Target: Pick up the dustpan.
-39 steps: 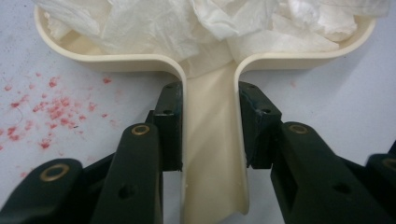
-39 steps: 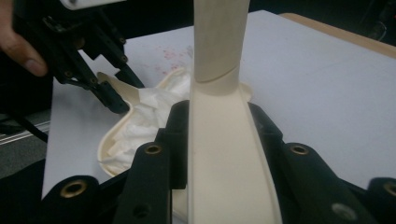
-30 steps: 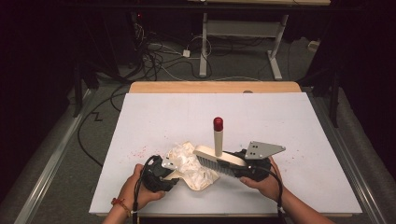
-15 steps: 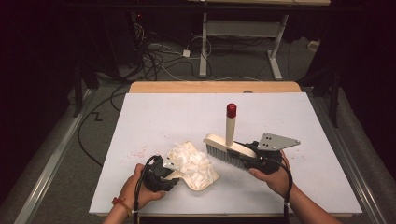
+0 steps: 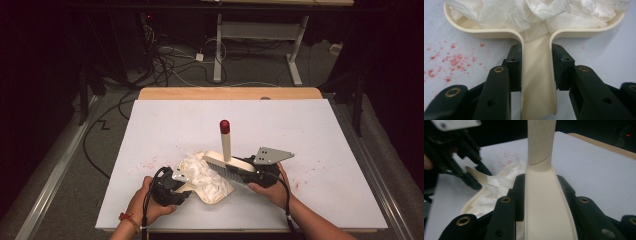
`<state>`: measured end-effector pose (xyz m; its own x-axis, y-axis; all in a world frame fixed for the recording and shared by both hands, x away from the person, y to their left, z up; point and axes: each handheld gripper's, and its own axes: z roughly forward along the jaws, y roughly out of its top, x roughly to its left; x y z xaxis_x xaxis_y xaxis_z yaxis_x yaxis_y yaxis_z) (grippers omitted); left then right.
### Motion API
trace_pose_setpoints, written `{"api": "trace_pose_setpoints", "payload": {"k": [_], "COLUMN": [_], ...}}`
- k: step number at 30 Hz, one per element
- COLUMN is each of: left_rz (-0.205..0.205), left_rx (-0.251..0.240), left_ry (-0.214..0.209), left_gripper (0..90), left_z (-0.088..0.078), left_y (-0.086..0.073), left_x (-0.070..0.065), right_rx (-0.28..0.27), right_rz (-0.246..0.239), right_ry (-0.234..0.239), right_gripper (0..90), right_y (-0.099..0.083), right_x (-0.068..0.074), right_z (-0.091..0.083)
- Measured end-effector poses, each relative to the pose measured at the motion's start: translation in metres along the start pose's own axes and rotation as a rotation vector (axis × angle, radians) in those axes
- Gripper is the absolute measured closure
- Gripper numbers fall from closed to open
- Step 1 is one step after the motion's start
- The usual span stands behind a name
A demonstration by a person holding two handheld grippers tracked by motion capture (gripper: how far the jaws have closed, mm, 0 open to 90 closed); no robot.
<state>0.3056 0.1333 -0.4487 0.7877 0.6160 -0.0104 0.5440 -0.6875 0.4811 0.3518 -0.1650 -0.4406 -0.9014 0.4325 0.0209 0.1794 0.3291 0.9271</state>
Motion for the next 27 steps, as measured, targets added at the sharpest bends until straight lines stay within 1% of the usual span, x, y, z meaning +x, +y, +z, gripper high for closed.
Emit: {"api": "trace_pose_setpoints", "payload": {"k": [1, 3, 5, 7, 9, 11, 12, 21, 23, 24, 27], "left_rz": [-0.003, -0.008, -0.014, -0.018, -0.021, -0.025, -0.024, -0.040, -0.041, -0.042, -0.048], "left_rx": [-0.001, -0.005, -0.010, -0.011, -0.012, -0.012, -0.011, -0.019, -0.015, -0.016, -0.017], "left_ry": [0.000, 0.006, 0.010, 0.016, 0.018, 0.020, 0.020, 0.031, 0.030, 0.031, 0.031], "left_gripper": [62.4, 62.4, 62.4, 62.4, 62.4, 62.4, 62.4, 62.5, 62.5, 62.5, 62.5], "left_z": [-0.001, -0.002, -0.003, -0.003, -0.003, -0.003, -0.003, -0.001, 0.000, 0.000, 0.001], "left_y": [-0.001, -0.002, -0.002, -0.003, -0.004, -0.004, -0.004, -0.004, -0.004, -0.005, -0.005], "left_x": [0.000, 0.000, 0.000, 0.000, 0.001, 0.001, 0.001, 0.004, 0.004, 0.004, 0.005], "right_rx": [-0.008, -0.008, -0.006, 0.003, -0.004, 0.000, -0.005, -0.035, -0.038, -0.040, -0.043], "right_rz": [0.000, -0.019, -0.033, -0.038, -0.041, -0.048, -0.047, -0.055, -0.045, -0.052, -0.045], "right_ry": [0.019, 0.039, 0.042, 0.026, 0.021, -0.002, 0.001, -0.047, -0.053, -0.059, -0.067], "right_gripper": [67.9, 67.9, 67.9, 67.9, 67.9, 67.9, 67.9, 67.9, 67.9, 68.0, 67.9], "right_y": [0.001, 0.004, 0.005, 0.007, 0.008, 0.010, 0.011, 0.017, 0.017, 0.018, 0.019], "right_x": [0.002, 0.007, 0.011, 0.012, 0.012, 0.012, 0.011, 0.007, 0.006, 0.005, 0.003], "right_z": [0.000, 0.001, 0.001, 0.000, -0.001, -0.004, -0.006, -0.021, -0.024, -0.026, -0.030]}}
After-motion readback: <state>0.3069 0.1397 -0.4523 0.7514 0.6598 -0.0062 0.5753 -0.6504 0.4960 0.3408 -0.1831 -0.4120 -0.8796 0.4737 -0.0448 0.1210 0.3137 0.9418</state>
